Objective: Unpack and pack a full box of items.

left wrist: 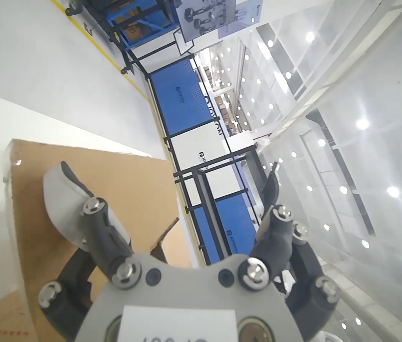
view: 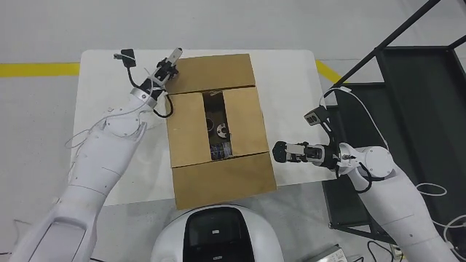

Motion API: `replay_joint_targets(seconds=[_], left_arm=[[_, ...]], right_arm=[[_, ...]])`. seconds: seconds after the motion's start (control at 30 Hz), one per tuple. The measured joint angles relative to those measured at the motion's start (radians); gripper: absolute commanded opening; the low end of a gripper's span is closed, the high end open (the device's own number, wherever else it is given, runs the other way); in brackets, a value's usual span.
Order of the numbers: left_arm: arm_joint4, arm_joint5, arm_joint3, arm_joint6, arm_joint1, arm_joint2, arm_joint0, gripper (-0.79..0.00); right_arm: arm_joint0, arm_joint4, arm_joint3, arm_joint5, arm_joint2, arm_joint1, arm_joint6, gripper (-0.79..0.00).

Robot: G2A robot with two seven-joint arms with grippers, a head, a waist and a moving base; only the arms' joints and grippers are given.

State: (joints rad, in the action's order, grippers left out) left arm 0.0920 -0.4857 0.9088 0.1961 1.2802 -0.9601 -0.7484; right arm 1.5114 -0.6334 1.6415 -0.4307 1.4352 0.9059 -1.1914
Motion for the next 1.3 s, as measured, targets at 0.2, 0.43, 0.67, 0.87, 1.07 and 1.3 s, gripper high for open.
replay_joint_targets(seconds=[0.2,0.43,0.67,0.87,1.07,1.3], left_arm=[[-0.044,0.002,-0.165,-0.033,0.038,0.053,0.071,0.000],[-0.075,-0.042,-0.294,0.055,0.057,0.075,0.113,0.000],[-0.086,-0.092,-0.363,0.083,0.053,0.047,0.132,0.000],[-0.010,-0.161,-0.354,-0.027,0.043,-0.031,0.136,0.000],[0.117,-0.241,-0.273,0.010,0.017,-0.131,0.088,0.000],[0.242,-0.243,-0.083,0.162,-0.039,-0.273,-0.065,0.000]], right_arm=[[0.000,0.000,0.000,0.000,0.000,0.000,0.000,0.000],[0.000,0.000,0.000,0.000,0.000,0.000,0.000,0.000],[0.000,0.000,0.000,0.000,0.000,0.000,0.000,0.000],[0.000,0.000,0.000,0.000,0.000,0.000,0.000,0.000],[0.000,0.000,0.000,0.000,0.000,0.000,0.000,0.000],[0.000,0.000,0.000,0.000,0.000,0.000,0.000,0.000]])
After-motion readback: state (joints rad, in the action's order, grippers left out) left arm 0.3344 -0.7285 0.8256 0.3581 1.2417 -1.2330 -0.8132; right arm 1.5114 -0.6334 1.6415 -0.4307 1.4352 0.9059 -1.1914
